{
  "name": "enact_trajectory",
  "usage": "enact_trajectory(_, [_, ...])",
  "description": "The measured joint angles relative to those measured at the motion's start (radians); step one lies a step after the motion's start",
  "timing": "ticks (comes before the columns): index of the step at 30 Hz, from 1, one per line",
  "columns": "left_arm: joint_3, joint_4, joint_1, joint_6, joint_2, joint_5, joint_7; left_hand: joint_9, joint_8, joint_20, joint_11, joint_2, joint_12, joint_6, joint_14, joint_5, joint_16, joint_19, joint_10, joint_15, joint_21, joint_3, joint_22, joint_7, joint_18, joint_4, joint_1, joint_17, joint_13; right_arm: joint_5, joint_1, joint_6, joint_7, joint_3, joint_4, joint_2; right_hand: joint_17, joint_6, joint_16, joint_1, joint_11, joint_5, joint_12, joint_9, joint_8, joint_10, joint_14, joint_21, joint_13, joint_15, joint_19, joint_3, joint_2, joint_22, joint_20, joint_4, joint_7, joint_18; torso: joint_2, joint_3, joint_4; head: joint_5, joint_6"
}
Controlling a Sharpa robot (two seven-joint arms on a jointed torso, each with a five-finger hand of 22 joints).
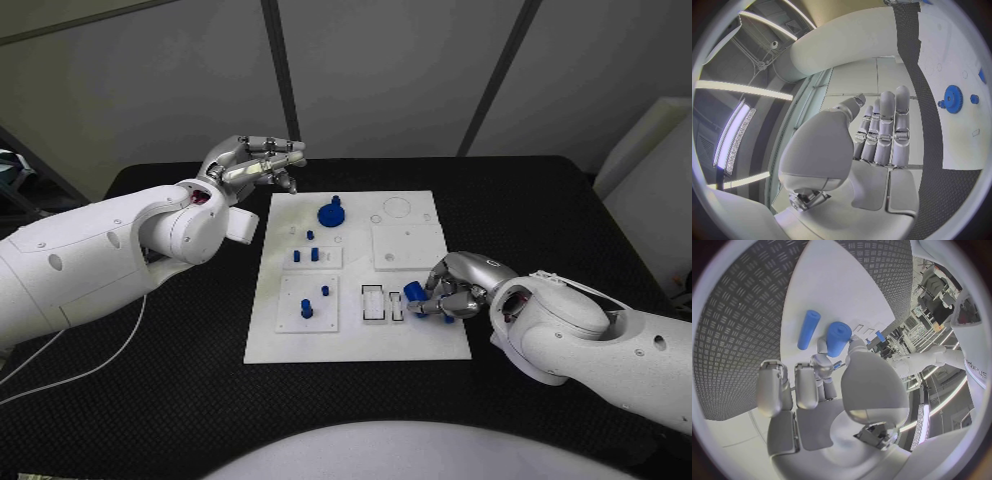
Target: Assemble the parts on the task board
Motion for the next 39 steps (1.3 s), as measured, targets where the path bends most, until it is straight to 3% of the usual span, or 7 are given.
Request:
enact_trajectory(18, [0.0, -0.001, -0.002, 0.001, -0.001, 0.0, -0.002, 0.0, 0.0, 0.0, 0.0, 0.0, 0.0, 0.0, 0.0, 0.0, 0.0, 0.0, 0.0, 0.0, 0.0, 0.0, 0.0, 0.0, 0.0, 0.0, 0.0, -0.001, 0.0, -0.012, -0.009, -0.014, 0.002, 0.002, -0.001, 0.008, 0.041, 0.007, 0.02, 0.058, -0.014, 0.048, 0.027, 0.023, 0.027, 0.026, 0.0, 0.016, 0.037, 0.0, 0.016, -0.006, 0.047, 0.0, -0.009, 0.0, -0.007, 0.0, -0.001, -0.0002, -0.0012, 0.005, 0.0])
enact_trajectory(29, [0.0, -0.001, -0.004, 0.002, 0.0, 0.0, -0.002, 0.0, 0.0, 0.0, 0.0, 0.0, 0.0, -0.004, 0.0, 0.0, 0.0, 0.0, 0.0, 0.0, 0.0, 0.0, -0.002, 0.004, 0.0, 0.0, 0.0, -0.001, 0.0, 0.043, -0.015, -0.087, -0.007, -0.002, 0.061, -0.03, 0.07, 0.014, 0.034, 0.066, -0.014, 0.078, 0.054, 0.029, 0.029, 0.043, 0.004, 0.035, 0.073, -0.004, 0.019, -0.009, 0.055, 0.0, -0.012, -0.002, -0.015, 0.0, -0.001, -0.0007, -0.0011, 0.001, 0.004])
enact_trajectory(32, [0.0, -0.001, -0.005, 0.002, 0.0, 0.0, -0.003, 0.0, 0.0, 0.0, 0.0, 0.0, 0.0, -0.004, 0.0, 0.0, 0.0, 0.0, 0.0, 0.0, 0.0, 0.0, -0.002, 0.004, 0.0, 0.0, 0.0, -0.001, 0.0, 0.066, -0.014, -0.117, -0.007, -0.001, 0.076, -0.033, 0.07, 0.014, 0.034, 0.07, -0.014, 0.083, 0.054, 0.03, 0.029, 0.043, 0.004, 0.035, 0.075, -0.004, 0.019, -0.01, 0.059, 0.0, -0.012, -0.001, -0.015, -0.016, -0.001, -0.0011, -0.0004, 0.001, 0.004])
enact_trajectory(39, [0.0, -0.002, -0.005, 0.004, 0.002, 0.0, -0.004, 0.0, 0.0, 0.0, 0.0, 0.0, 0.0, -0.004, 0.0, 0.0, 0.0, 0.0, 0.0, 0.0, 0.0, 0.0, -0.002, 0.004, 0.0, 0.0, 0.0, -0.001, 0.0, 0.104, -0.008, -0.159, -0.004, 0.002, 0.095, -0.022, 0.072, 0.014, 0.034, 0.075, -0.014, 0.094, 0.054, 0.032, 0.029, 0.043, 0.004, 0.035, 0.075, -0.004, 0.019, -0.01, 0.056, 0.0, -0.012, -0.001, -0.014, -0.016, -0.001, -0.002, 0.0008, 0.002, 0.004])
